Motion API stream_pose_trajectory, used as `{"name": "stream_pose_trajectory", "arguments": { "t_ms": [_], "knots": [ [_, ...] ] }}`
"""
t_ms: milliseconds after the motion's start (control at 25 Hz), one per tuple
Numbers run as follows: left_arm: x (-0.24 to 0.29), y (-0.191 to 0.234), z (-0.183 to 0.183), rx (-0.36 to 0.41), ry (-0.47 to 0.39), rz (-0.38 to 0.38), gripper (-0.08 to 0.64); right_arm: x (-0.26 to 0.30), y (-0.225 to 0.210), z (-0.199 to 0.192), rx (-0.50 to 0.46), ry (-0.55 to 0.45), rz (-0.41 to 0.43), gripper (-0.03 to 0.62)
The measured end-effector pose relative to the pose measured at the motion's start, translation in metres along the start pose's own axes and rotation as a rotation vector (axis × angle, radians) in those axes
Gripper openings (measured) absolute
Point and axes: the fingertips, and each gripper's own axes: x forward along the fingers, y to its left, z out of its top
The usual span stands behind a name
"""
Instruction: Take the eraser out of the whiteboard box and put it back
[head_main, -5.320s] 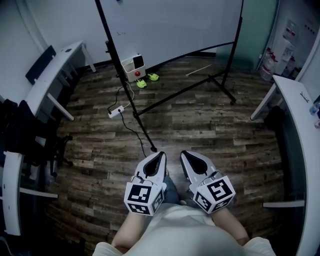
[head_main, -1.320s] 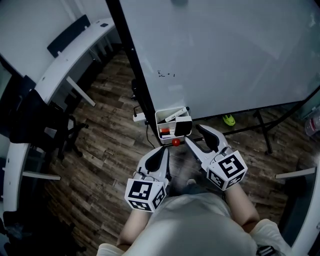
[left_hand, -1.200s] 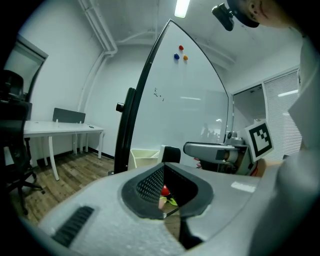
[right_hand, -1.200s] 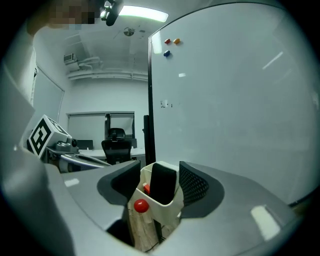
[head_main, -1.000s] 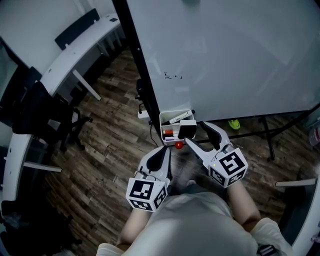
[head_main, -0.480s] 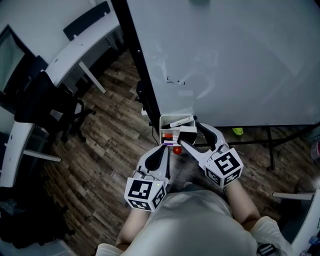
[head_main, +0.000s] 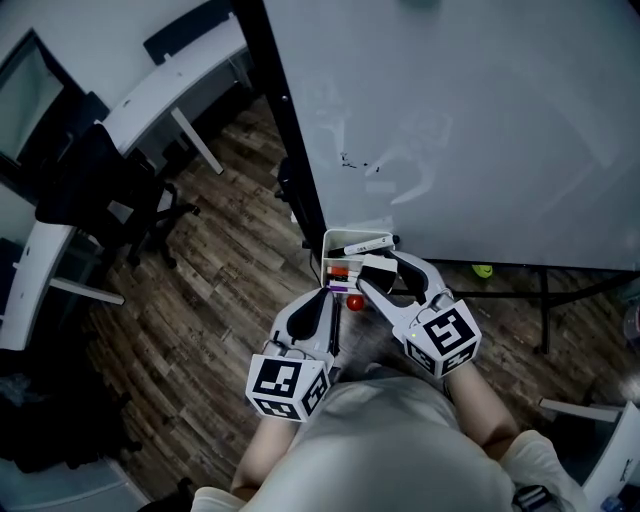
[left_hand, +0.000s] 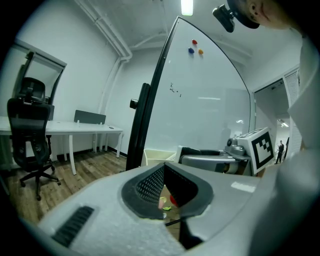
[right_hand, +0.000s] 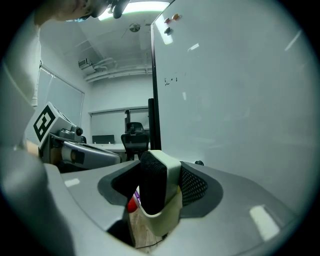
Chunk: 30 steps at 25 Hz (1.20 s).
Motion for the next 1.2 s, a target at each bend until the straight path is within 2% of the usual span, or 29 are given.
{"name": "stream_pose_trajectory", "arguments": {
  "t_ms": [560, 1200],
  "knots": [
    [-0.004, -0.006, -0.002, -0.001, -0.008, 0.004, 0.001, -0.004, 0.001, 0.002, -0.015, -0.002, -0.015, 0.219],
    [-0.016, -0.002, 0.002, -0.002, -0.021, -0.007, 0.001, -0.014, 0.005, 0.023, -0.047, -0.039, -0.066, 0.218]
  ]
}}
